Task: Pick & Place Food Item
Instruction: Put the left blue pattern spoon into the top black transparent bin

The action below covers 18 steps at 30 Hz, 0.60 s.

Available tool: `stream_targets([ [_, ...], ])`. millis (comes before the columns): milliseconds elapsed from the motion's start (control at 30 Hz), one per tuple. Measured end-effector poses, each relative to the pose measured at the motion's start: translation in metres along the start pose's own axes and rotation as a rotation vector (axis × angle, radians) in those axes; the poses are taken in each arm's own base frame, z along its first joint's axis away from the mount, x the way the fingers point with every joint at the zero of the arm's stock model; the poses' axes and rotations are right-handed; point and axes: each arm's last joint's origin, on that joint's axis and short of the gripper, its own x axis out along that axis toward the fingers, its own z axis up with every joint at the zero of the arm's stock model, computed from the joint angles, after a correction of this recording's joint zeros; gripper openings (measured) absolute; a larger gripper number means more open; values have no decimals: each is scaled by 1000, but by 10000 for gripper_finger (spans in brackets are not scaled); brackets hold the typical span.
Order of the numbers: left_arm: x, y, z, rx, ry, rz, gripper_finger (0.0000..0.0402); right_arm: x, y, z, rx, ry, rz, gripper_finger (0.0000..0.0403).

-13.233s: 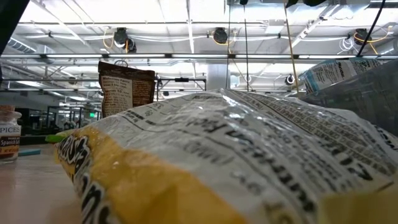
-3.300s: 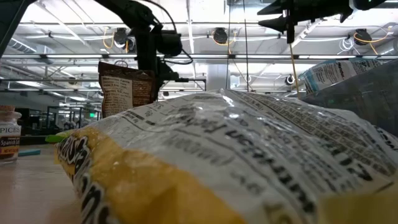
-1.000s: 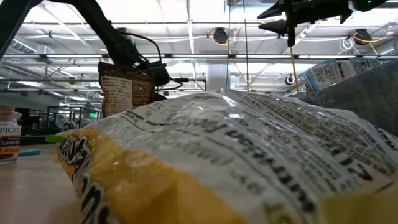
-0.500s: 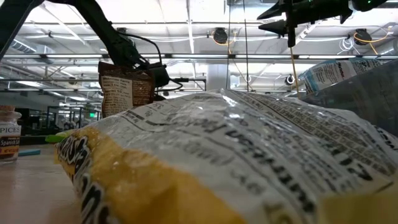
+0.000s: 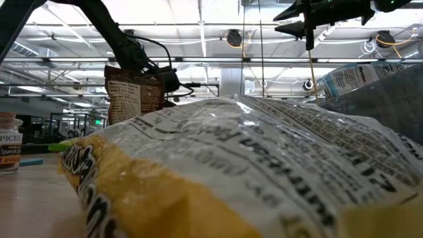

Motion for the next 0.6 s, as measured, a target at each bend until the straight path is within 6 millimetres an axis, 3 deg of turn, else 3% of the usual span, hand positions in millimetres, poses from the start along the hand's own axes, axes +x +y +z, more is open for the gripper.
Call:
stream_targets([
  [267,-1,-1,0,-4,9,-30,81,0,0,0,5,0,0,130],
  [600,-7,-1,-3,-41,66,-47,195,0,0,0,18,1,2,130],
])
